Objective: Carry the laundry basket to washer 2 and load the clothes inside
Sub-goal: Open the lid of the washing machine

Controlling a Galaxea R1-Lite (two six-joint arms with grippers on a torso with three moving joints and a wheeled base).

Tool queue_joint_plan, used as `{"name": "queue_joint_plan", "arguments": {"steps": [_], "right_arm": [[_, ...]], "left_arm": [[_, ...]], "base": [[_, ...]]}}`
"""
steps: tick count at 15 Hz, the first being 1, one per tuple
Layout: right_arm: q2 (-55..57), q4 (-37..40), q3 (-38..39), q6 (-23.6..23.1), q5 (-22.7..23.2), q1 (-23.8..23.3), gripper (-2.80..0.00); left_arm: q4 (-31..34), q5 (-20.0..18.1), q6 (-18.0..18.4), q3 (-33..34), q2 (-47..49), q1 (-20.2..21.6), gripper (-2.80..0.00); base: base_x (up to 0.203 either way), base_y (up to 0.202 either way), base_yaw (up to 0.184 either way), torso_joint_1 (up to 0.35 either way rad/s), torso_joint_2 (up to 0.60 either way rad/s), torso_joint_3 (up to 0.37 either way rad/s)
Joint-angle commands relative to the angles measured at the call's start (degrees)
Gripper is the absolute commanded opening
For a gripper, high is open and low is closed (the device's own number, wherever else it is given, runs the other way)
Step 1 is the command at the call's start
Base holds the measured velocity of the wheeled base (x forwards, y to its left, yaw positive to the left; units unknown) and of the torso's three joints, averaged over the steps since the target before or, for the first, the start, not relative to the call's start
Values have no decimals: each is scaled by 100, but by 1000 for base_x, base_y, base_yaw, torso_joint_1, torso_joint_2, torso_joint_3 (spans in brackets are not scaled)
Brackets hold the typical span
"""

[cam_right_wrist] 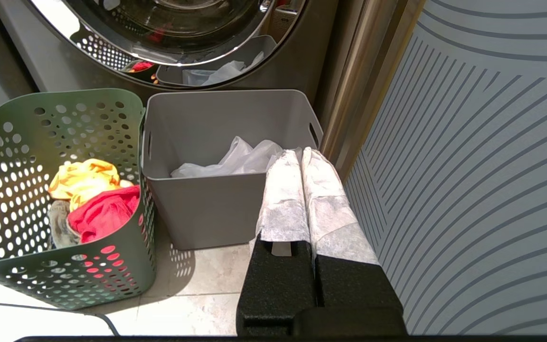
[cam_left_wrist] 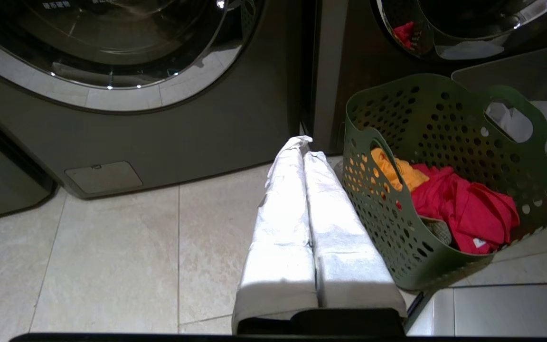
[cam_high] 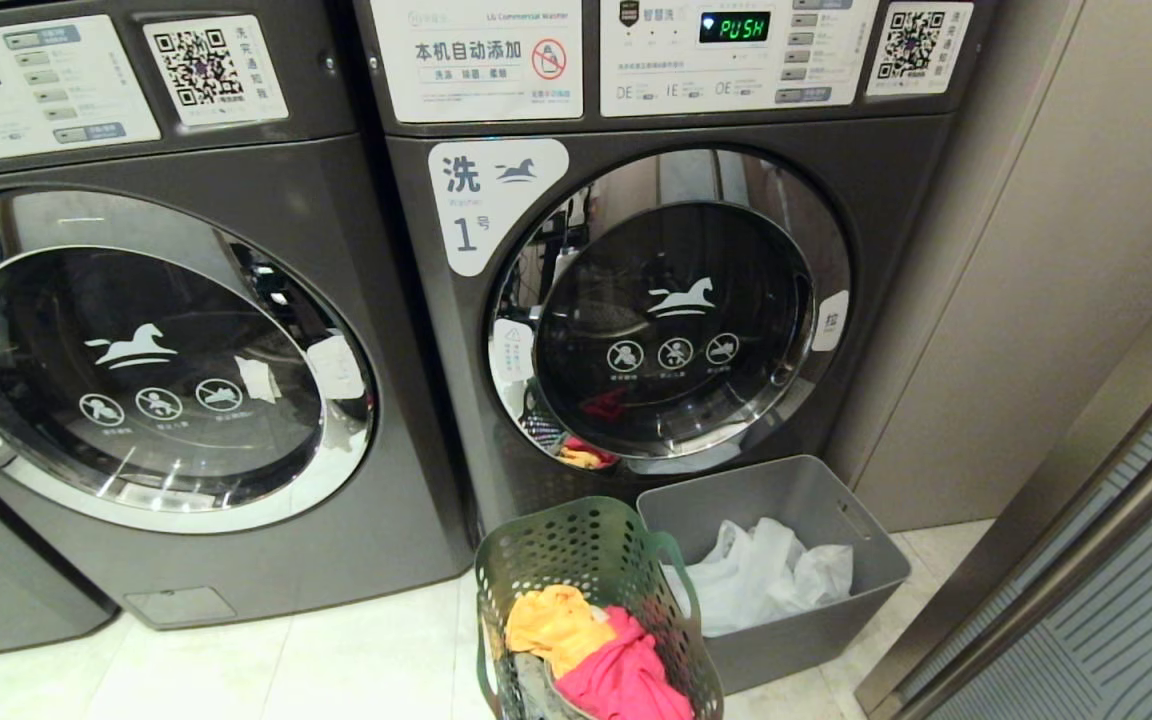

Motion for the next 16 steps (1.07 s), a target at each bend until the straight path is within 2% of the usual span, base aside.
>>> {"name": "queue_joint_plan", "arguments": {"steps": [1,3,5,9,12,16], "right_arm": [[7,0,0,-6,0,-1,-280],[7,0,0,-6,0,0,-280],[7,-9,0,-15,0,0,-280],[7,-9,0,-14,0,0,-280],[7,-9,0,3,0,0,-280],[7,-9,0,47,0,0,-280]], "left_arm": [[-4,-11,2,-467,38,0,-280],[2,-10,-21,-926,496,-2,-280],[-40,-9,-201,-1377,1405,-6,-280],[-307,2,-901,-1979,3687,-3,-280],[-1586,-4,-1248,-2064,5413,2,-280],[-3634,-146,-1399,-2380,7517,3,-280]], "base": [[0,0,0,0,0,0],[0,0,0,0,0,0],[0,0,0,0,0,0],[0,0,0,0,0,0],[0,0,0,0,0,0],[0,0,0,0,0,0]]}}
